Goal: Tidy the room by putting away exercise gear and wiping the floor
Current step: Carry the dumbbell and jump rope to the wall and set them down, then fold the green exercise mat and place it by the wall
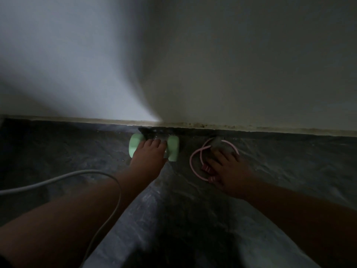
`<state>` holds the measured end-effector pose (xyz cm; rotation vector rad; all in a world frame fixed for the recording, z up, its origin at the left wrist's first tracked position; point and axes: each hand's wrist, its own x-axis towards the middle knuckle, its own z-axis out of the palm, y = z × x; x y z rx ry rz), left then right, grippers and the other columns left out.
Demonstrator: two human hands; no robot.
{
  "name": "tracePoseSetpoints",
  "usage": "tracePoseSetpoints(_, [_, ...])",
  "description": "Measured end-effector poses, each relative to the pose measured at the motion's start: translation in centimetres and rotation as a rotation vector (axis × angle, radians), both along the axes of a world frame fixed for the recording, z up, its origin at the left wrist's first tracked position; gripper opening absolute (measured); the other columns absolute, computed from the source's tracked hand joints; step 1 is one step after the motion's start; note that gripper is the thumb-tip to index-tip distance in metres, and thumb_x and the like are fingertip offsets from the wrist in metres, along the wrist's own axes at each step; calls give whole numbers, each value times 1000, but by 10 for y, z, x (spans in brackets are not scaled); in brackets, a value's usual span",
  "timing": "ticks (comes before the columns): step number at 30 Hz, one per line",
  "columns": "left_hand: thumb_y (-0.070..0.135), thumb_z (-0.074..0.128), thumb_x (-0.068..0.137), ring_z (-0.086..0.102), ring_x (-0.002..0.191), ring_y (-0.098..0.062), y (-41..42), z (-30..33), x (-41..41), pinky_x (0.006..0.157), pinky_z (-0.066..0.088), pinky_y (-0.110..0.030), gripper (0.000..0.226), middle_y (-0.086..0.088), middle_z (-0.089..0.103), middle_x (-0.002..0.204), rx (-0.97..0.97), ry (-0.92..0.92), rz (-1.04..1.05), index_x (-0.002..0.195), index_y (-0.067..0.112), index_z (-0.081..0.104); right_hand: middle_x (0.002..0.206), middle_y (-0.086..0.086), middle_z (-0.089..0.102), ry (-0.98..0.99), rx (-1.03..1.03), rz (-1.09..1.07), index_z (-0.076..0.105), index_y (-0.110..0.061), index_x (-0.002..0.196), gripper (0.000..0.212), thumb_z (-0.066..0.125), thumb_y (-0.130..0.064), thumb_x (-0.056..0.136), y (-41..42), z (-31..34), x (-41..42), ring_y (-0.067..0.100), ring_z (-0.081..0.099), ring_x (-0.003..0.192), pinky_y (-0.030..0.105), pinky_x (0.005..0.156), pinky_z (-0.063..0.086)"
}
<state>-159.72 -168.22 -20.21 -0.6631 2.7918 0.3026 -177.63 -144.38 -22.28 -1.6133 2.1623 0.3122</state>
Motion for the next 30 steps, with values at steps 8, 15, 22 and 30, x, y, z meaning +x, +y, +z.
tracePoseSetpoints(8, [24, 56, 92, 27, 145, -26, 9, 32, 27, 117, 25, -42, 68, -7, 34, 156, 72, -32, 82, 152, 19, 27, 149, 11, 49, 18, -161, -58, 51, -18, 140, 63, 41, -51, 88, -14, 44, 14, 36, 41, 139, 55, 112, 34])
tracePoseSetpoints(15, [22, 52, 93, 29, 145, -25, 51, 176, 56, 116, 26, -41, 61, -6, 35, 156, 186, 33, 166, 150, 18, 32, 150, 10, 45, -86, -176, -102, 47, -18, 144, 58, 30, -41, 93, -6, 170, 56, 34, 34, 142, 53, 114, 29])
tracePoseSetpoints(22, [41, 36, 89, 41, 136, -31, 69, 393, 95, 114, 31, -48, 62, -12, 45, 148, 161, 43, 237, 147, 18, 37, 146, 17, 48, -170, -217, -176, 41, -13, 146, 62, 45, -36, 88, -12, 398, 94, 35, 41, 137, 51, 110, 38])
tracePoseSetpoints(30, [41, 36, 87, 41, 137, -31, 43, 693, 151, 113, 34, -50, 65, -10, 45, 149, 95, 165, 366, 148, 19, 34, 154, 15, 42, -252, -358, -177, 34, -14, 153, 67, 59, -28, 93, -48, 711, 132, 34, 35, 144, 46, 120, 27])
